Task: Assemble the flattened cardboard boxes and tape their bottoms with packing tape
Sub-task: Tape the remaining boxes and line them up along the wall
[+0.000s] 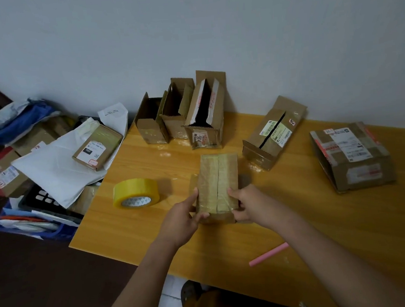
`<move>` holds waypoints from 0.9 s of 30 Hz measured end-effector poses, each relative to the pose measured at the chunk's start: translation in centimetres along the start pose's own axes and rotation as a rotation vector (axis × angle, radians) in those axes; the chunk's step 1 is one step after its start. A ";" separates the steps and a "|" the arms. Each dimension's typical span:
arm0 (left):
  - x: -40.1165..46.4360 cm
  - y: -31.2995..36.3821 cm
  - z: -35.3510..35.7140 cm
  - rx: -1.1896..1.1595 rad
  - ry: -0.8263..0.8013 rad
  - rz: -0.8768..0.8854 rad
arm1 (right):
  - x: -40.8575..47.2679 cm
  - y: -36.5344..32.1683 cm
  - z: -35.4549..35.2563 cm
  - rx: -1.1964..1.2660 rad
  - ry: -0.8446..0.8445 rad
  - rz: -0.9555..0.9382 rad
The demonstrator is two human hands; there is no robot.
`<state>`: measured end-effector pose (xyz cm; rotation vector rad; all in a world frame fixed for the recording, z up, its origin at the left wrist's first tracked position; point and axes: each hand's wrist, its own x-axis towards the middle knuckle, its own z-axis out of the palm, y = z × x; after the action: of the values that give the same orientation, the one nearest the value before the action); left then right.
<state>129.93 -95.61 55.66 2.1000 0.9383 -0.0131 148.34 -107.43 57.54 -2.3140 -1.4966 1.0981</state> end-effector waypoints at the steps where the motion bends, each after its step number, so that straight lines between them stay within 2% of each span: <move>1: 0.1 0.0 0.0 0.006 -0.006 -0.001 | -0.1 -0.2 -0.2 -0.083 -0.011 0.003; 9: 0.6 0.3 -1.1 -0.040 -0.108 -0.017 | -0.5 -0.3 -0.1 -0.205 -0.029 -0.065; 17: 0.4 -0.1 -0.9 -0.121 -0.092 -0.035 | -0.8 -1.5 0.1 -0.427 -0.023 -0.037; 21: 0.4 0.3 -0.7 -0.173 -0.082 -0.051 | -1.4 -0.6 1.2 -0.556 0.074 -0.136; 27: -0.3 1.0 0.2 -0.241 -0.066 -0.053 | -2.2 0.2 1.6 -0.573 0.186 -0.130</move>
<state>130.37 -96.28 56.31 1.8420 0.9081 0.0040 146.88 -109.77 57.36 -2.5154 -2.0498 0.4357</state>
